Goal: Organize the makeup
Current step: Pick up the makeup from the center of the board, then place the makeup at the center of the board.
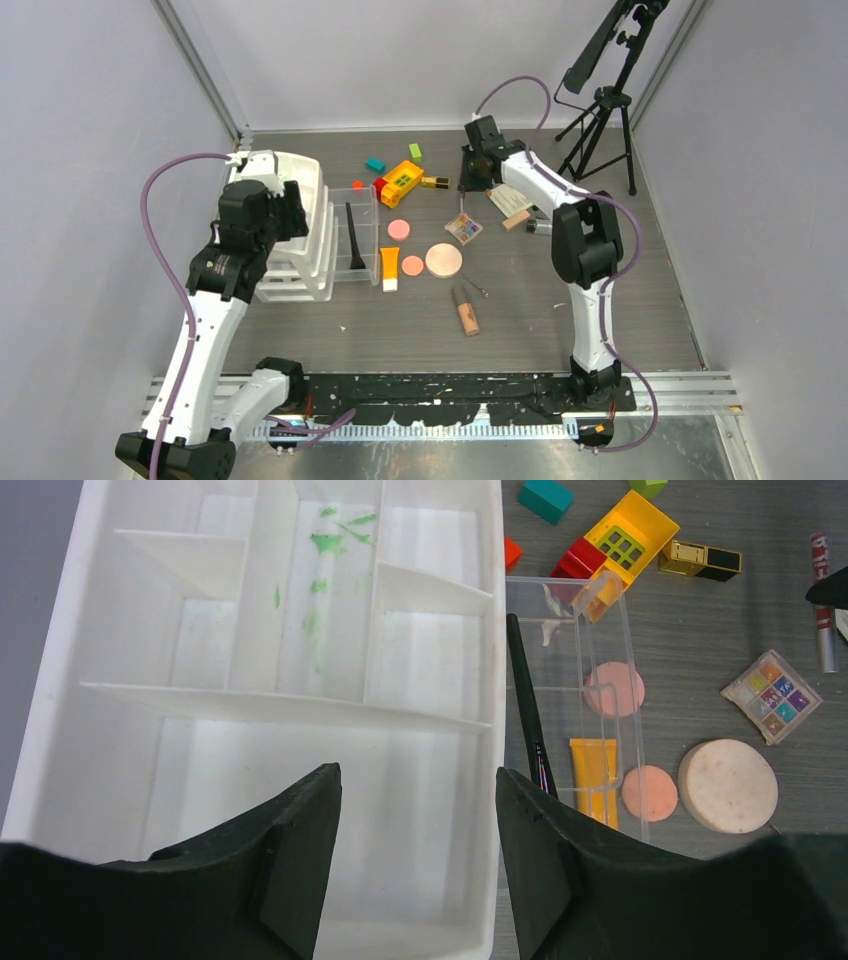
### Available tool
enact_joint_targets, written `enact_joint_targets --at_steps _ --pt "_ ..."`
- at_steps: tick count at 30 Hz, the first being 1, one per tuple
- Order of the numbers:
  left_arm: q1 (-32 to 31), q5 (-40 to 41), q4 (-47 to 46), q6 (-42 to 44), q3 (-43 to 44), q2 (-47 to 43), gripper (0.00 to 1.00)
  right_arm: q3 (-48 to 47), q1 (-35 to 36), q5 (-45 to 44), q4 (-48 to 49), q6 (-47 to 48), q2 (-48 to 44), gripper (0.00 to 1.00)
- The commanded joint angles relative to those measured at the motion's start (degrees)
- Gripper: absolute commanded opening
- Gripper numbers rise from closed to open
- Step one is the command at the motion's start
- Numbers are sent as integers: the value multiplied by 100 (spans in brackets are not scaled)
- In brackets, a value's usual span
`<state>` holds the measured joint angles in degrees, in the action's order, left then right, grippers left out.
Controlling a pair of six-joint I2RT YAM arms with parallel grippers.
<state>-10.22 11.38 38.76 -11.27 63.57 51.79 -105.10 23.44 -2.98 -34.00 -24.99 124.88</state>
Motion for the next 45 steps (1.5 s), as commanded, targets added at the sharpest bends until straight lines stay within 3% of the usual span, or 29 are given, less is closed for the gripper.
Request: enact_joint_targets --at_steps 1,9,18,28,39,45 --pt "33 14 -262 68 -9 -72 60 385 227 991 978 -463 -909 1" --pt "37 5 -258 63 -19 -90 60 738 815 2102 2077 -1494 -1340 2" --pt "37 14 -254 63 -20 -98 60 955 1663 2143 3283 -2570 -1351 4" --pt "37 12 -251 68 -34 -118 60 1702 2408 1224 3713 -2420 -1633 4" --pt "37 -4 -259 63 -31 -108 60 2533 2558 1395 4766 -1820 -2026 6" --pt "37 21 -252 63 -30 -129 60 3001 2560 2056 5717 -1299 -2339 6"
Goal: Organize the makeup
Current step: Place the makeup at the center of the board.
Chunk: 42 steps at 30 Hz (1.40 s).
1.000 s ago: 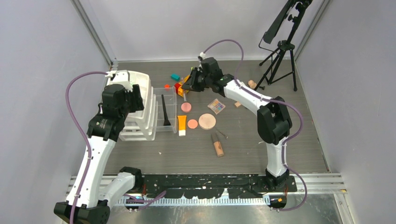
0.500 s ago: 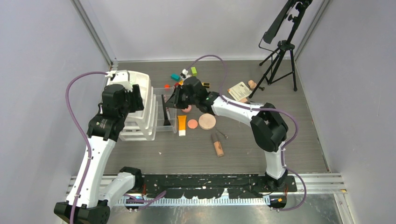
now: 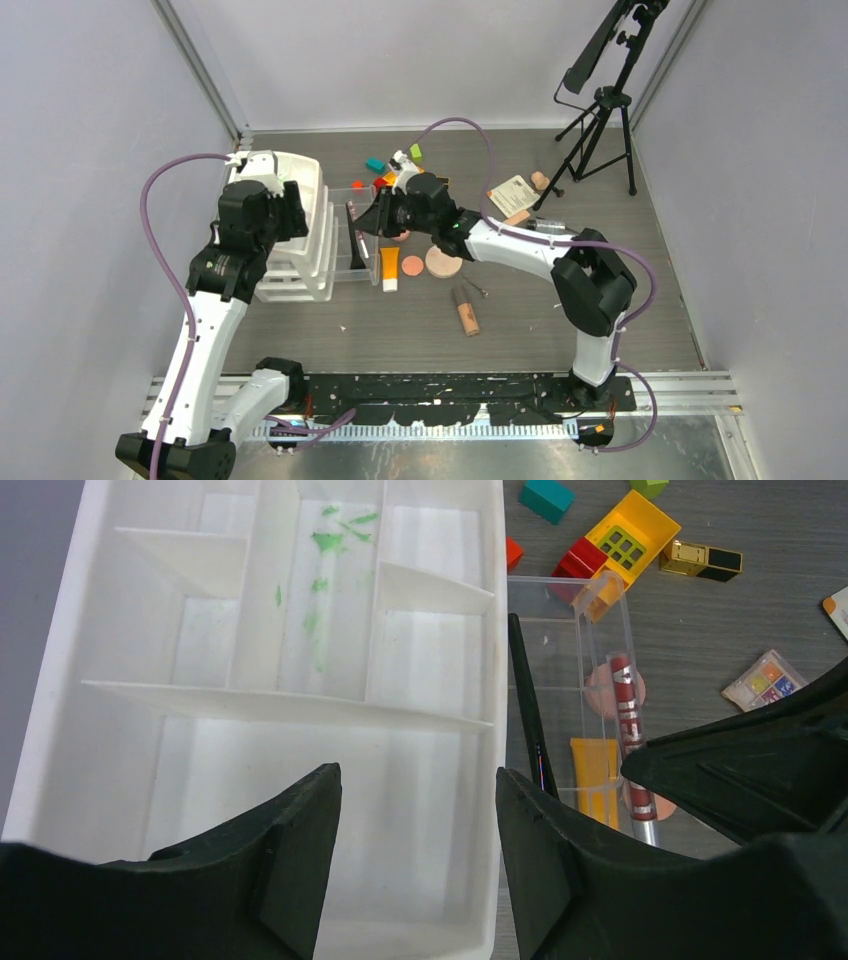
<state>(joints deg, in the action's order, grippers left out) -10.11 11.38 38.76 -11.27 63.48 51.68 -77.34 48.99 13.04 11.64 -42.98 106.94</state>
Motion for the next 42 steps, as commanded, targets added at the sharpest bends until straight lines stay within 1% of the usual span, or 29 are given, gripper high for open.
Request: enact_joint_targets --at_steps 1,8,14,28,36,40,42 --pt "27 22 -250 63 -29 -118 60 316 6 616 1369 567 -605 7" --pt "22 31 -248 72 -22 -123 60 944 5 1460 2769 755 -809 7" --pt "27 66 -252 73 -37 -149 60 1235 1 1790 3280 836 -919 7" --pt "26 58 -248 72 -37 -154 60 1832 0 2051 3230 1588 -1631 7" --pt "27 75 -252 77 -33 -158 60 2223 5 2424 3136 1808 -2434 7" --pt "26 60 -253 73 -38 -149 60 2478 4 2534 2734 2225 -2986 7" --pt "26 58 -261 73 -33 -145 60 2513 9 2457 2129 2598 -3313 7"
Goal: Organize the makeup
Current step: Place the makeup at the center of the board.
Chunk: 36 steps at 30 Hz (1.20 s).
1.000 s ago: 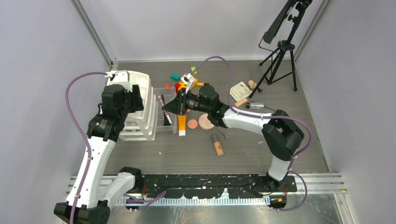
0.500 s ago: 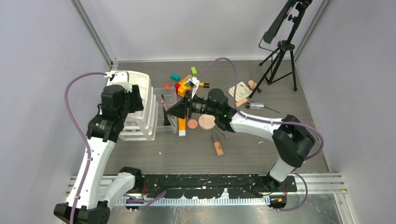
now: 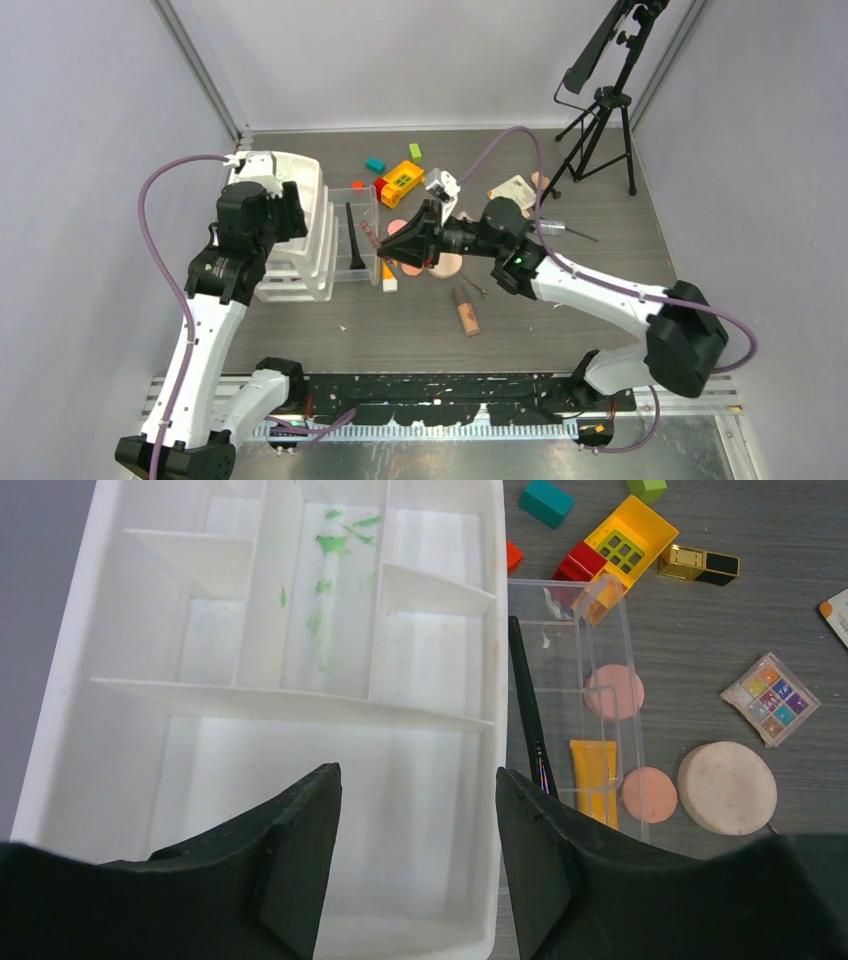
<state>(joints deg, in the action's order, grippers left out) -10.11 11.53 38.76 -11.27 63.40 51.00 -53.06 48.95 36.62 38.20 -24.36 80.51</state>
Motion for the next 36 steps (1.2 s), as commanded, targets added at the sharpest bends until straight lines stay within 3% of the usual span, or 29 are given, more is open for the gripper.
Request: enact_joint_targets --at_steps 1,6,12,36 --pt "27 38 -255 72 -27 -68 60 85 17 25 -867 930 -823 7" --pt "26 27 -257 74 -22 -53 60 15 34 -410 -2284 1863 -1438 7" --pt "26 3 -263 72 -14 -21 60 -139 102 -931 -3251 2512 -1888 7" --pt "27 7 -256 72 -18 2 60 -202 141 -1999 -3683 2461 -1804 6"
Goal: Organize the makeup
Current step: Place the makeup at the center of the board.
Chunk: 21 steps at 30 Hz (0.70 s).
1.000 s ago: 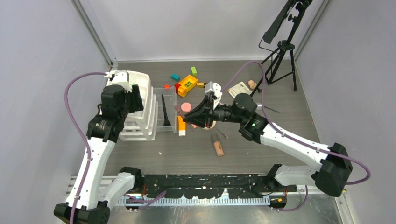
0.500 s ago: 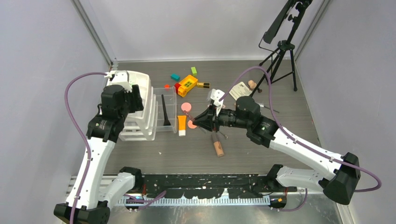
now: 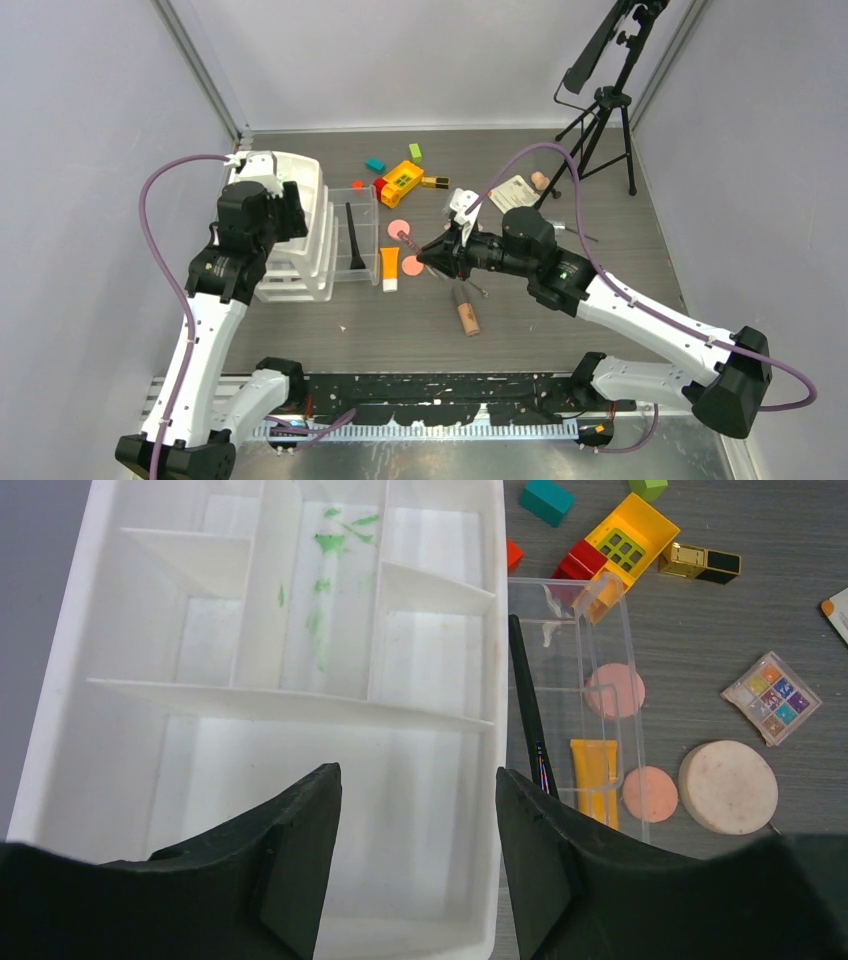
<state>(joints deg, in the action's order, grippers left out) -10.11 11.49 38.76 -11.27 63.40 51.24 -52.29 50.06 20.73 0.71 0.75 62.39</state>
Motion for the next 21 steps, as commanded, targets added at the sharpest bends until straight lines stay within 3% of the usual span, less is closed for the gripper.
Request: enact_joint_targets --at_steps 1,14,21 --pt "22 12 -257 72 -16 -18 60 -293 22 -472 43 -65 29 6" --pt "25 12 -264 72 -16 -24 60 -545 42 -1758 -703 -1746 922 6" --pt "27 14 -263 72 -20 -15 60 -747 43 -3016 -1352 -2787 1452 6"
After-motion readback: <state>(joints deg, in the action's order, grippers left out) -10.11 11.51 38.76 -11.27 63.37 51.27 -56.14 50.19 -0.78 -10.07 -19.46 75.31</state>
